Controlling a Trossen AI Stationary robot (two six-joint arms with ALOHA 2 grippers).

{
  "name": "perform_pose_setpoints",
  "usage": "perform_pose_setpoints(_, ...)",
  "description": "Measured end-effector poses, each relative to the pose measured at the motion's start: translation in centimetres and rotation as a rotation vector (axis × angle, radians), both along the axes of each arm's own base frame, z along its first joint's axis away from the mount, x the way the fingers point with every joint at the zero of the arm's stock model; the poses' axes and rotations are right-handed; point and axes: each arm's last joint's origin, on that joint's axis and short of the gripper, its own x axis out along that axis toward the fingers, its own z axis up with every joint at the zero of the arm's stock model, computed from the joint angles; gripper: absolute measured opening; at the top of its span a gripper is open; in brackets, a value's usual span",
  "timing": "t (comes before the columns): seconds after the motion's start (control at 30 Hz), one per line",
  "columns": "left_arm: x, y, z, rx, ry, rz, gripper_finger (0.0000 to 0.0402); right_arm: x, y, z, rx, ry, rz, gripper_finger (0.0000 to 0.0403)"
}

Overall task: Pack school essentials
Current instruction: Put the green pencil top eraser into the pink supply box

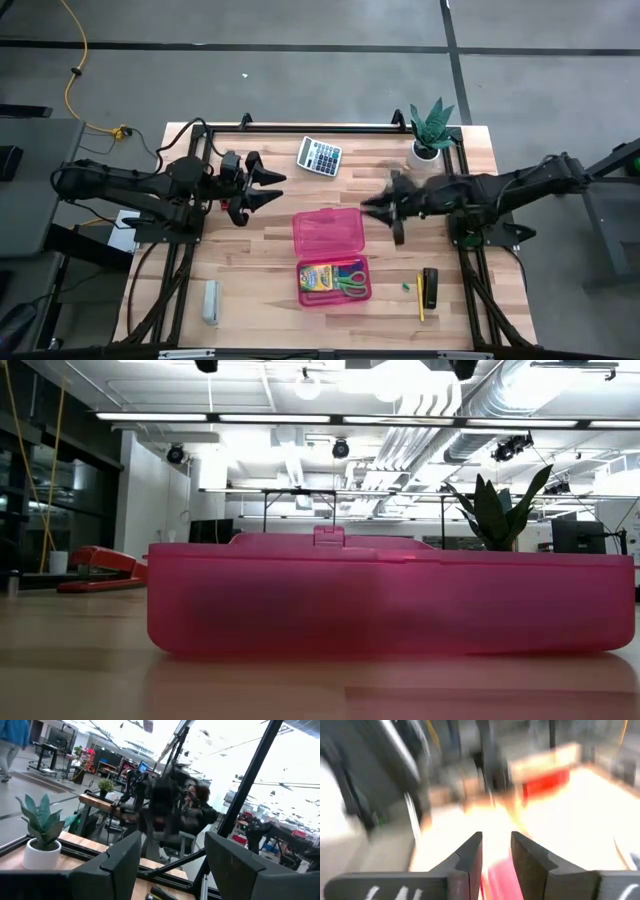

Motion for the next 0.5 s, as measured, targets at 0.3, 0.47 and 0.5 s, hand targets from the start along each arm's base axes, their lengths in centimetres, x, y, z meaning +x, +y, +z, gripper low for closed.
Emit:
perform_pose_setpoints(0.3, 0.0, 0.0, -0.1, -0.001, 0.006, 0.002, 0.0206, 0.9, 3.0, -3.1, 0.255, 0.81, -0.016, 0.0094)
perform_pose_setpoints(0.47, 0.0, 0.0, -0.1, 0.0, 0.007, 0.004, 0.0206, 0.5, 6.2, -7.4, 0.358, 1.066, 0.009, 0.0095)
perform_pose_setpoints(0.5, 0.0, 0.0, -0.1, 0.005, 0.008, 0.005, 0.0206, 0.3, 6.8, -8.2, 0.382, 1.11, 0.003, 0.0095)
